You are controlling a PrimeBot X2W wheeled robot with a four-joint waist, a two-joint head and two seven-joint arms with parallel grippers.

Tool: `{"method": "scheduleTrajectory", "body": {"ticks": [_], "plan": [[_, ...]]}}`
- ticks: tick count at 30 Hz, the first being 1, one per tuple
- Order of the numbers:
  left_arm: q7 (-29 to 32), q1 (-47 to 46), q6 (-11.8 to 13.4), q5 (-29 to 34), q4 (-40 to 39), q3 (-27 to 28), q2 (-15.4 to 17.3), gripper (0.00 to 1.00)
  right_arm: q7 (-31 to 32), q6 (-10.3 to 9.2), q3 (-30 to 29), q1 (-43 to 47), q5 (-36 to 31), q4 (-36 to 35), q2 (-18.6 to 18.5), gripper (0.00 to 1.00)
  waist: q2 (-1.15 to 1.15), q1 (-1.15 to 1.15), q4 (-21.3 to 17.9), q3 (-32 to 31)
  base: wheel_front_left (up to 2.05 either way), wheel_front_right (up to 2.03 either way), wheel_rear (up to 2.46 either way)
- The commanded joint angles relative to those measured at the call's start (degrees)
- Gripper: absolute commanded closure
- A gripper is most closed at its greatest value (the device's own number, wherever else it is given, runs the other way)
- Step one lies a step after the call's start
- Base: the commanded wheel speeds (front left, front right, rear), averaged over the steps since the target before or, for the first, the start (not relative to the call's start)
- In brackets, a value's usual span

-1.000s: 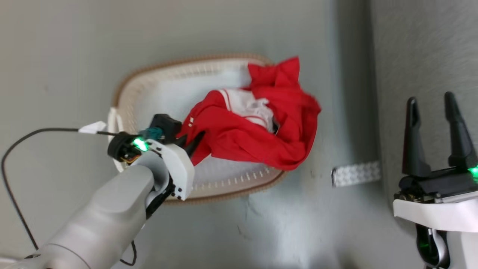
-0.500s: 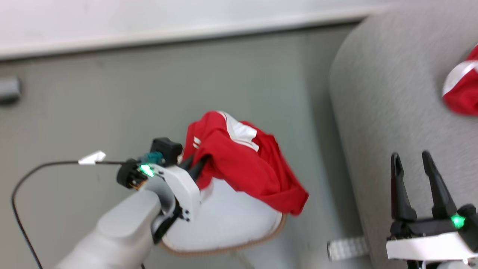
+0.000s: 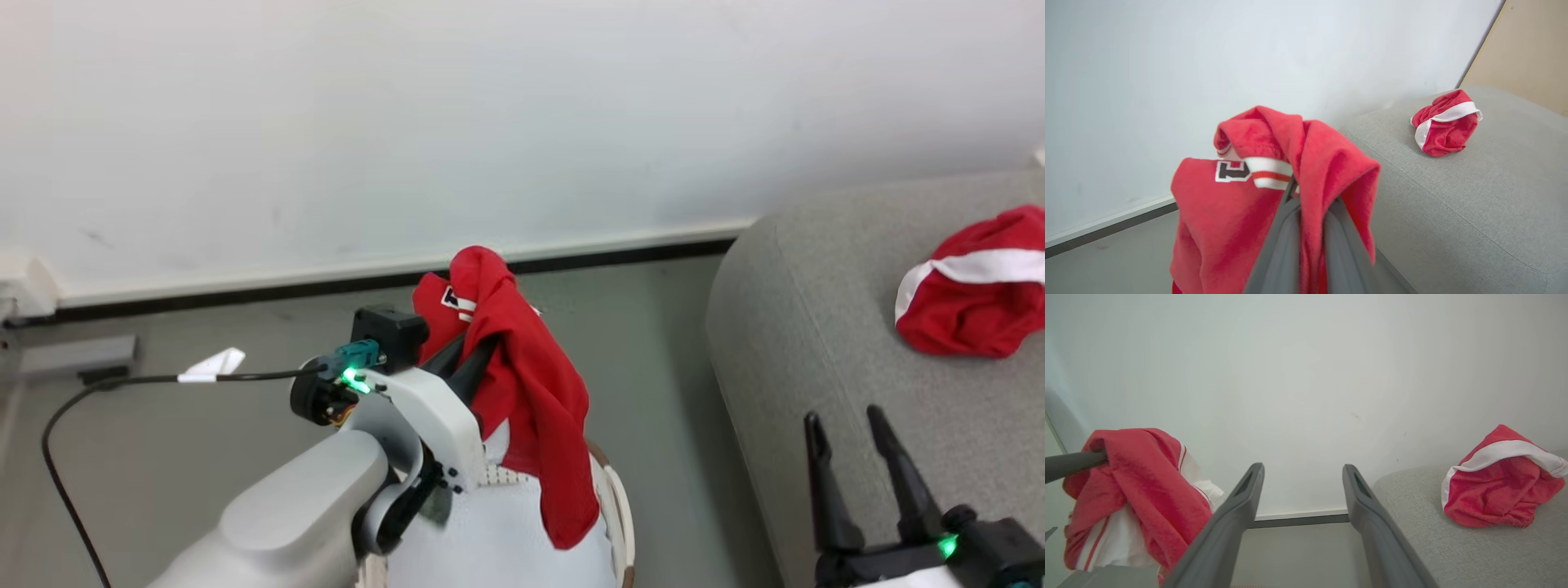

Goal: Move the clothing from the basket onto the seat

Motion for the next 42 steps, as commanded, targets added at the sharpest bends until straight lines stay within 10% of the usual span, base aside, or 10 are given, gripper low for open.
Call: {"method": "scheduleTrajectory", "body": {"ticks": [1,18,42], "plan": [[1.08,1.07,1.94,0.07,-3.58,0.29,1.53,1.0,0.03,-0.13,0.99,1.45,-0.19,0.09,-0.12,0.0,0.0,0.03,0.64,-2.4,0.0,0.0,0.0],[6.0,1.86,10.19,1.84,-20.96,0.32,8.14,1.0,0.03,-0.13,12.98,1.66,-4.52,-2.2,-0.13,0.0,0.0,0.03,1.84,-4.28,0.0,0.0,0.0],[9.35,-0.28,11.13,4.82,-29.17,-4.3,4.37,1.0,0.04,-0.13,22.74,-15.13,-9.75,10.77,-0.15,0.0,0.0,0.03,5.77,-5.12,0.0,0.0,0.0]]}}
